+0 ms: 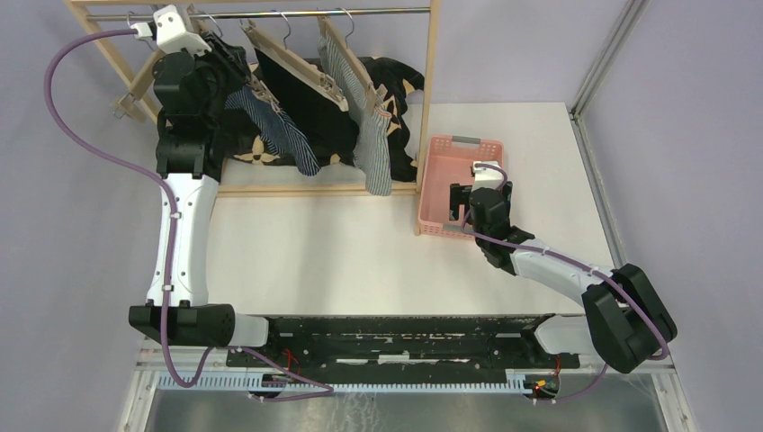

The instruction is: Remove the underwear clipped to the hanger

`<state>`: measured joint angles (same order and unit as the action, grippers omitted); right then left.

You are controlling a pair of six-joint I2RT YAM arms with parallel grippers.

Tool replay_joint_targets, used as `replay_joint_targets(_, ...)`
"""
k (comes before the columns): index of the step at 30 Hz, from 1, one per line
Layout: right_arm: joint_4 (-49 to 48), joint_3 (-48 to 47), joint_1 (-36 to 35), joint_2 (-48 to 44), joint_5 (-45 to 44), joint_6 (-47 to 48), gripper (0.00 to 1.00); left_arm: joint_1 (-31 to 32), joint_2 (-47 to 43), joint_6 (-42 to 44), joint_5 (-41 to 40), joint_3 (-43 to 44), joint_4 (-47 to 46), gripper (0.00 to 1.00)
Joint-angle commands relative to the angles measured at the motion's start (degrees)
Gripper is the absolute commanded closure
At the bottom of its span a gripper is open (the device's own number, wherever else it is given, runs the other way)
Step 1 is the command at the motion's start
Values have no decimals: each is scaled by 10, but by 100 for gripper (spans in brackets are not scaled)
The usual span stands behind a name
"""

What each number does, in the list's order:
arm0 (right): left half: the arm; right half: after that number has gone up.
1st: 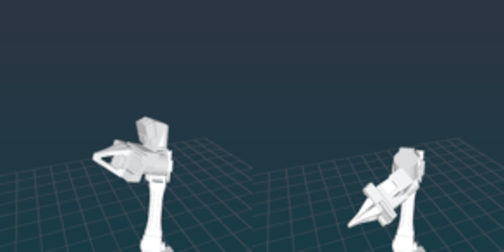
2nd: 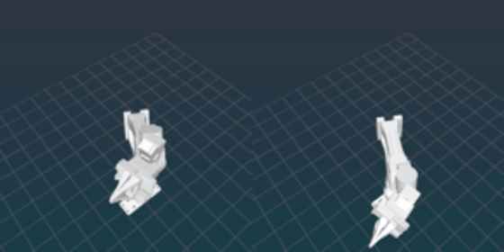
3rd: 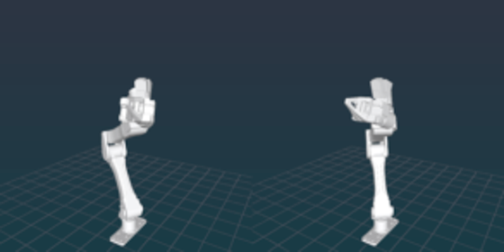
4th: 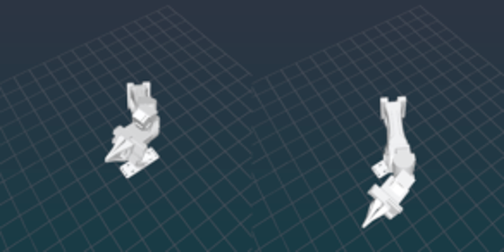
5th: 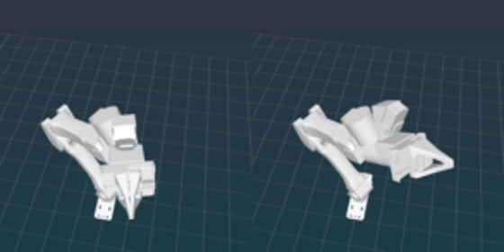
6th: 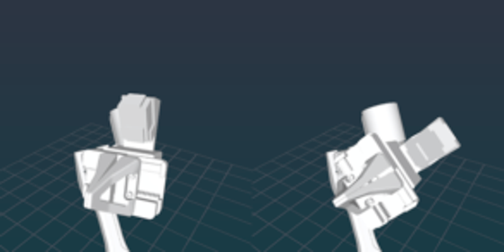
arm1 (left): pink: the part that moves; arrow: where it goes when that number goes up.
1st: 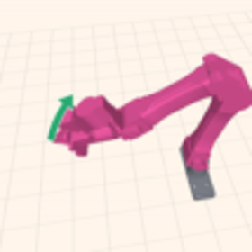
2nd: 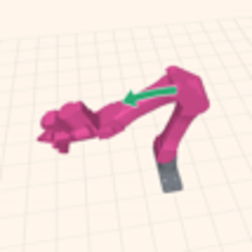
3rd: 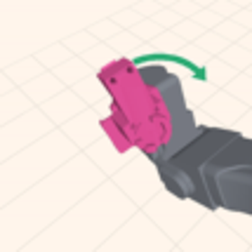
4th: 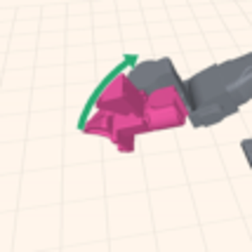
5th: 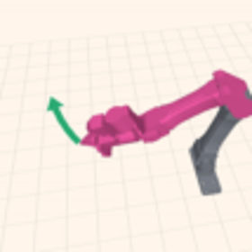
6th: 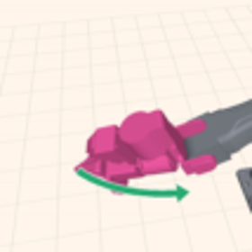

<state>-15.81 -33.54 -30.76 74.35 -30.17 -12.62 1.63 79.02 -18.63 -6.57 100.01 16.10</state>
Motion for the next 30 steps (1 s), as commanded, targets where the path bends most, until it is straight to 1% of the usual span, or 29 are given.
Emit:
replay_joint_targets(1,-9,-25,-5,-8,-6,-2,0,-1,-8,-28,35,40,-2,58)
replay_joint_targets(2,-8,-24,-5,-11,-8,-2,0,-2,-6,-27,38,50,8,61)
replay_joint_targets(3,-8,-23,-5,-15,-11,-1,0,-2,-5,-27,38,60,19,62)
replay_joint_targets(8,-8,-19,-6,-28,-5,-3,0,-1,-19,-35,49,68,27,62)
replay_joint_targets(15,-5,-16,-7,-40,-11,1,0,-1,-20,-28,40,84,51,59)
replay_joint_targets(19,-6,-13,-7,-45,-15,3,0,-1,-24,-19,23,86,69,55)
replay_joint_targets(23,-6,-14,-7,-42,-15,2,0,-1,-22,-8,-10,102,105,54)
replay_joint_targets(30,-11,-12,-8,-40,-12,1,0,-1,-9,2,-15,109,125,53)
